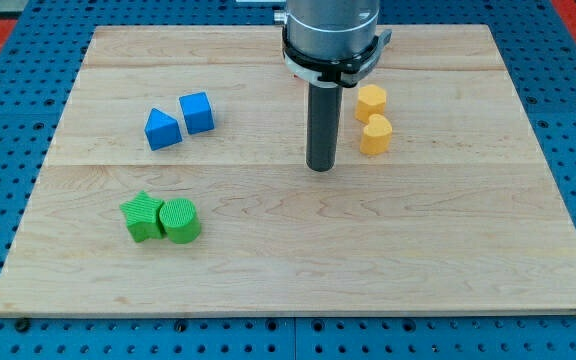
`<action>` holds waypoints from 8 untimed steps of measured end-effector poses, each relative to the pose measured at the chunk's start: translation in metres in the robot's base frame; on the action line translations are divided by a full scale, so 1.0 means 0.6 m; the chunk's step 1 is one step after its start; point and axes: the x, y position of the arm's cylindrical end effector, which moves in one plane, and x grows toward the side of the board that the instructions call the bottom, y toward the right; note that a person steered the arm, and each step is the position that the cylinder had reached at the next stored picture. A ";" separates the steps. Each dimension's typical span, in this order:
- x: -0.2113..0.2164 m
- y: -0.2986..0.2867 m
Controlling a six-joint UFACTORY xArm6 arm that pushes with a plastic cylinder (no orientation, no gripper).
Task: Move the green blocks towards the bottom right
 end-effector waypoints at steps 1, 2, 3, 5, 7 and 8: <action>-0.005 -0.019; -0.005 -0.036; -0.005 -0.044; 0.008 -0.061; 0.013 -0.231; 0.032 -0.301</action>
